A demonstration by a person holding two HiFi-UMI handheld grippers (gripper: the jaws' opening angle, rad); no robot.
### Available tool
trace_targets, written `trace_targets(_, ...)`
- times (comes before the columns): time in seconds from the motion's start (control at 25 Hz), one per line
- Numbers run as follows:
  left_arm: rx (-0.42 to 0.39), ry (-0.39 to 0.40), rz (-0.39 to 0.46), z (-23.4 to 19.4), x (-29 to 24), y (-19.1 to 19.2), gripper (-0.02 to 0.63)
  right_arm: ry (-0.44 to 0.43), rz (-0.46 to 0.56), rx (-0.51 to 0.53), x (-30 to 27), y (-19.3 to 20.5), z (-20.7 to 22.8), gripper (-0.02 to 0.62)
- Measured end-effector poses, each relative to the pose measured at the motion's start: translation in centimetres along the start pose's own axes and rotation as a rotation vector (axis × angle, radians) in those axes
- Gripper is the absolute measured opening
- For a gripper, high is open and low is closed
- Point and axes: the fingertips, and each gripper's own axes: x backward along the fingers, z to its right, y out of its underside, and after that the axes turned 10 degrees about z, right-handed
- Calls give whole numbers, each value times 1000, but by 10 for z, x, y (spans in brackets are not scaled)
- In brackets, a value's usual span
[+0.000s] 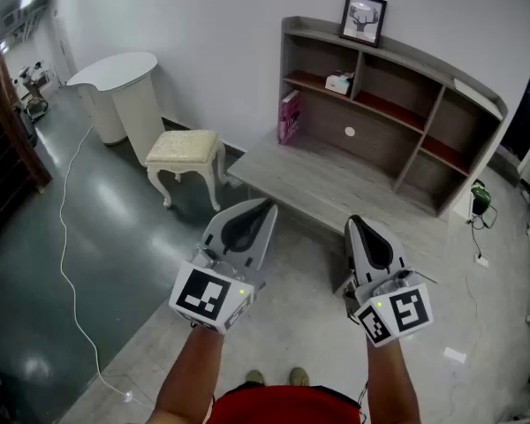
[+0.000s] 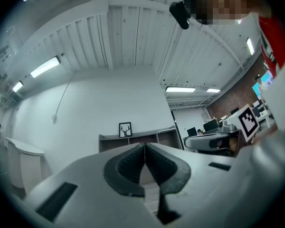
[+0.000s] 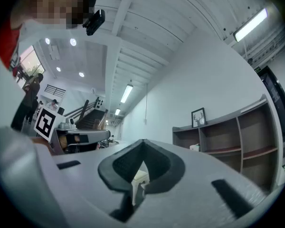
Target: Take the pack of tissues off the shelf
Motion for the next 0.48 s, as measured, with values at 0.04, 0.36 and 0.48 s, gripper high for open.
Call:
trace_targets(0.04,5,-1,3,-1,2,0,11,-2,-1,-2,-1,1,-2,4)
trace_targets(0.36,37,12,-1,-14,16,4,11,4,-4,-17,-10,6,-19,5)
trace_targets(0.48,39,31,10,-21,19,4,11,18,-6,-8,-15,9,-25,5)
